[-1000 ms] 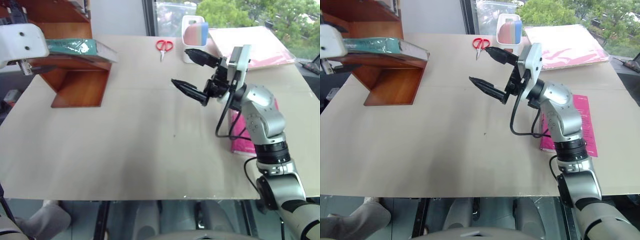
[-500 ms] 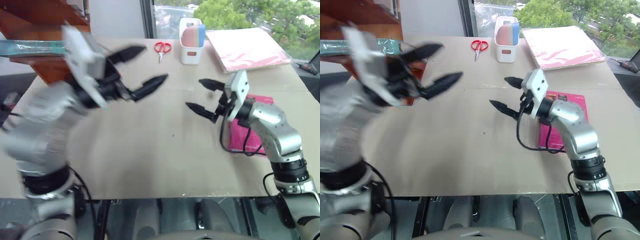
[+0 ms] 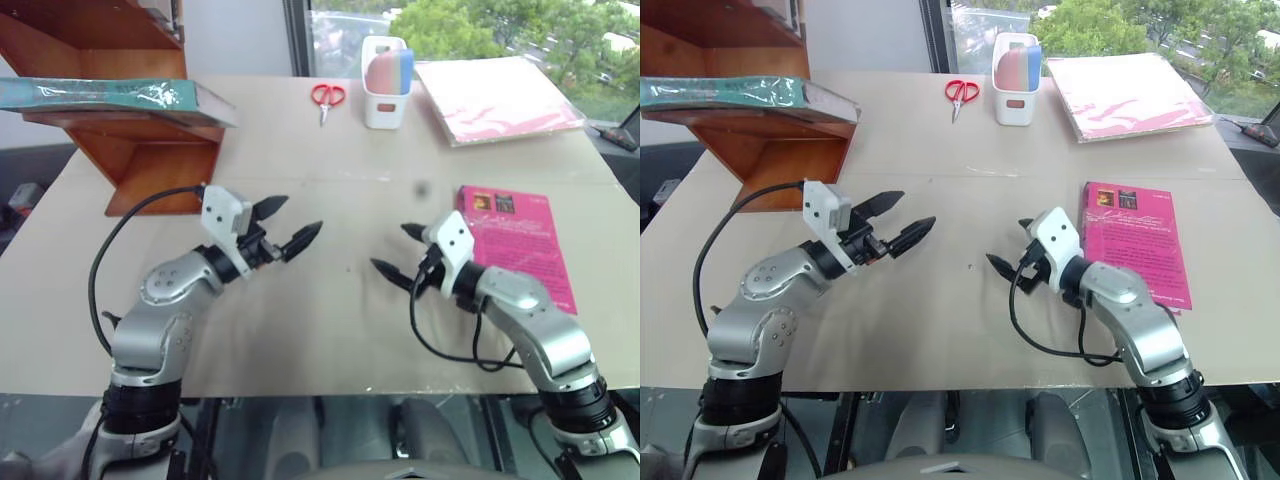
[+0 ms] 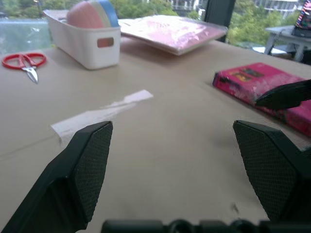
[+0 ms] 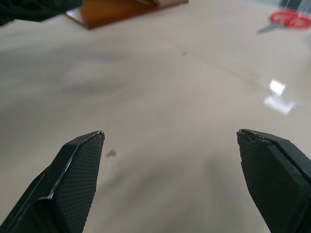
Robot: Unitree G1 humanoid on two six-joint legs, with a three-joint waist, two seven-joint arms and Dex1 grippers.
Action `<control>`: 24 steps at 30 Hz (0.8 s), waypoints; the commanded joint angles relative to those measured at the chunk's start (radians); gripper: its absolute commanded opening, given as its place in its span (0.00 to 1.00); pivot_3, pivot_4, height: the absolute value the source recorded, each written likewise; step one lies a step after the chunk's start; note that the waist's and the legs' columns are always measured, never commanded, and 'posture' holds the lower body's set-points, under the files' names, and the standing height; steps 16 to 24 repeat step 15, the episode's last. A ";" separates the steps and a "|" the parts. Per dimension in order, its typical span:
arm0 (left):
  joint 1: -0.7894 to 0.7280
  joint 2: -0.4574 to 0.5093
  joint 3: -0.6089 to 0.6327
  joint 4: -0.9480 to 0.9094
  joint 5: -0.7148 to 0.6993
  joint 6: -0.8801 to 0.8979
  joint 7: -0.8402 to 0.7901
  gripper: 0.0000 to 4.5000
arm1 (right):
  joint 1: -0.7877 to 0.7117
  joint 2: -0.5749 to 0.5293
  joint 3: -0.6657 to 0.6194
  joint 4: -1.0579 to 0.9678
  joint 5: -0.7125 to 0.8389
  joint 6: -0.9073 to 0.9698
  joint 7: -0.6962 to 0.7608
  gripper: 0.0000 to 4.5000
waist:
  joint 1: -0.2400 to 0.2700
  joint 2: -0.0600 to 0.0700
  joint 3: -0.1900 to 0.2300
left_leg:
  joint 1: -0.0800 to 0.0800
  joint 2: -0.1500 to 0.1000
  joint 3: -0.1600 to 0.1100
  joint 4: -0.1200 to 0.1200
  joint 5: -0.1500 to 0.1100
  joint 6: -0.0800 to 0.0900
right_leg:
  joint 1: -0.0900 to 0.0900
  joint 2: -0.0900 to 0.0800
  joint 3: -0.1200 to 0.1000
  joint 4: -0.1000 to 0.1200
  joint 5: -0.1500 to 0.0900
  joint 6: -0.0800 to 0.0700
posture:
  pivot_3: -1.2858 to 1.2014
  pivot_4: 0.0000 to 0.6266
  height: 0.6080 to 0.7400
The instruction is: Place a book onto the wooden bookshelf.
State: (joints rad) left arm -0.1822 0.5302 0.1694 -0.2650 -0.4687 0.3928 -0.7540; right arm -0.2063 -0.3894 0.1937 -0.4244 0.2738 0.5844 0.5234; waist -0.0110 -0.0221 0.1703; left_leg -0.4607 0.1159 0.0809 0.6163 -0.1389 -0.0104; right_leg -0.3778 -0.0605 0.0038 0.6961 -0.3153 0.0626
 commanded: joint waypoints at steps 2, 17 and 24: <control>0.083 0.044 0.068 0.155 0.017 -0.202 -0.144 0.97 | 0.044 -0.042 -0.030 -0.085 -0.002 -0.022 0.012 1.00 | -0.002 0.000 0.000 | 0.000 0.000 0.000 -0.002 0.000 0.000 | -0.001 0.000 0.000 0.000 0.000 0.000 | 0.52 0.24 1.00; 0.158 0.140 0.098 0.030 -0.013 -0.131 -0.142 0.97 | 0.216 -0.153 -0.156 -0.090 0.051 -0.142 0.123 1.00 | 0.009 -0.002 -0.001 | 0.000 0.000 -0.001 -0.002 0.000 0.000 | -0.001 -0.002 -0.002 -0.002 0.000 -0.001 | 0.52 0.24 1.00; 0.158 0.140 0.098 0.030 -0.013 -0.131 -0.142 0.97 | 0.216 -0.153 -0.156 -0.090 0.051 -0.142 0.123 1.00 | 0.009 -0.002 -0.001 | 0.000 0.000 -0.001 -0.002 0.000 0.000 | -0.001 -0.002 -0.002 -0.002 0.000 -0.001 | 0.52 0.24 1.00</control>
